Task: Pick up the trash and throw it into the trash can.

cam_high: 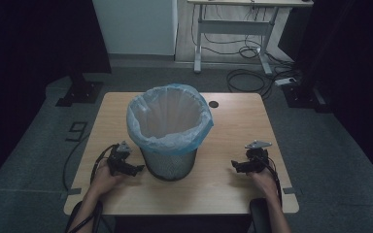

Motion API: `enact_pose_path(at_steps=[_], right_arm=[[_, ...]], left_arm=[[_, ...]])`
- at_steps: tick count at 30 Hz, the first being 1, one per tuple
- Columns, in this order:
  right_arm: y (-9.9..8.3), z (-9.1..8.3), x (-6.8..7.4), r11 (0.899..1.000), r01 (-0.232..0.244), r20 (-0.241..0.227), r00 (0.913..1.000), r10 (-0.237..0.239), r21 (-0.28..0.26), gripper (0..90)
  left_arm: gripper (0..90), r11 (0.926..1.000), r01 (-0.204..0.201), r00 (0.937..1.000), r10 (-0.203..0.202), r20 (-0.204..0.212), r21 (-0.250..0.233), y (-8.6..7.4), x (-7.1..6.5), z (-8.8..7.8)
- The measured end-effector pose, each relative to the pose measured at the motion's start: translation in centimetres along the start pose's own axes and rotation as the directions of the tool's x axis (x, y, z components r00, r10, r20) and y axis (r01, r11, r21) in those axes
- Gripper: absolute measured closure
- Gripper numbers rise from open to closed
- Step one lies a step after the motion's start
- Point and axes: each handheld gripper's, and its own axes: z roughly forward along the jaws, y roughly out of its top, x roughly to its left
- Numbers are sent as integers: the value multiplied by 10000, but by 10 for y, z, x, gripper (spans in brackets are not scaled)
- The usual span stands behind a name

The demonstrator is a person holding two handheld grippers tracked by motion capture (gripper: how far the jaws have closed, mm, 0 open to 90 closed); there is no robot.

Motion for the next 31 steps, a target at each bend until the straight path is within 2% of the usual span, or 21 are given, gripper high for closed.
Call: enact_pose_path(at_steps=[4,7,13,18,31], right_arm=[[-4,6,4,9991,76,-8,10000,-75,407,9],[-5,8,6,9987,153,-15,9999,-152,493,8],[-9,15,14,9989,238,-328,9992,-226,393,6],[-10,19,21,9996,295,-478,9984,-297,-38,0],[-10,20,23,9993,378,-569,9977,-380,-49,0]], left_arm=[[0,10000,-1,10000,1,0,-1,0,0,0],[0,10000,-2,10000,2,1,1,0,0,0],[0,10000,-3,10000,3,1,1,0,0,0],[0,10000,-1,10000,1,5,1,0,0,0],[0,10000,-5,10000,5,11,6,0,0,0]])
